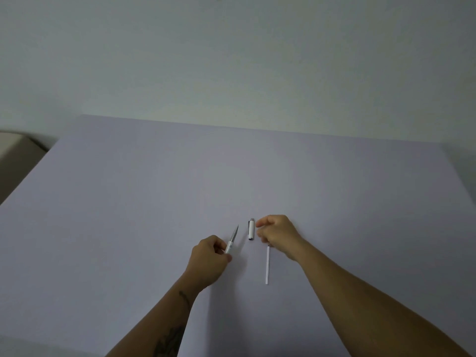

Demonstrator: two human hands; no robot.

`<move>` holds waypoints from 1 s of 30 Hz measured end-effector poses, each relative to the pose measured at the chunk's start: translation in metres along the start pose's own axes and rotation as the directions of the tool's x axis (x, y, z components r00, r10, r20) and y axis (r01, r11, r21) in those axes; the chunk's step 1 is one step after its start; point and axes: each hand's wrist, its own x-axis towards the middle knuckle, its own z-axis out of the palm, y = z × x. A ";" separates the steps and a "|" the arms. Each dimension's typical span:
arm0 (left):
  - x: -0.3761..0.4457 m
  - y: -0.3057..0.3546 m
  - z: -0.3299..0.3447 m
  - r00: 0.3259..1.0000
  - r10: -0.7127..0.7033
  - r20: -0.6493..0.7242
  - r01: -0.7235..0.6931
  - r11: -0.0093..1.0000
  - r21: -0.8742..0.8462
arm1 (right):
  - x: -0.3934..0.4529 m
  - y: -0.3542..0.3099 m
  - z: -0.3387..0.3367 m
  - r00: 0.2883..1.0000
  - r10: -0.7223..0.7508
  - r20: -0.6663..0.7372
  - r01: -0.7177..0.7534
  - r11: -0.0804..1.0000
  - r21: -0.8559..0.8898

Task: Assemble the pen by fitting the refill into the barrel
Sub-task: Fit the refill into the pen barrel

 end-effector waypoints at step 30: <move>-0.024 0.009 -0.023 0.927 0.370 0.060 -0.370 0.929 -0.014 | -0.080 -0.025 0.041 0.977 -0.092 -0.190 0.165 0.896 0.411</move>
